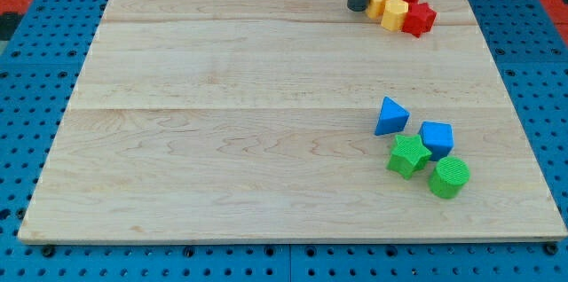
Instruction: Push the blue cube along with the green star and green circle a bit down
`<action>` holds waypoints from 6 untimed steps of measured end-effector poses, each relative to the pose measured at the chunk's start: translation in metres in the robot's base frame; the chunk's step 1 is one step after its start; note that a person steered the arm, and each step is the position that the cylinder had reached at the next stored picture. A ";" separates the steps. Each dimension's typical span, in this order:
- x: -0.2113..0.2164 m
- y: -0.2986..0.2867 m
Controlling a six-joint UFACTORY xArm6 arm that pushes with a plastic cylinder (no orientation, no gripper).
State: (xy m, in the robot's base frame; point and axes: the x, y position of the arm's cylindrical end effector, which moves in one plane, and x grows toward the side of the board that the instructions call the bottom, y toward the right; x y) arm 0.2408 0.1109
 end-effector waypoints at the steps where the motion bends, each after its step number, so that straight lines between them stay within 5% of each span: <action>1: 0.002 0.000; 2: 0.013 -0.003; 4: 0.155 -0.006; 6: 0.218 0.093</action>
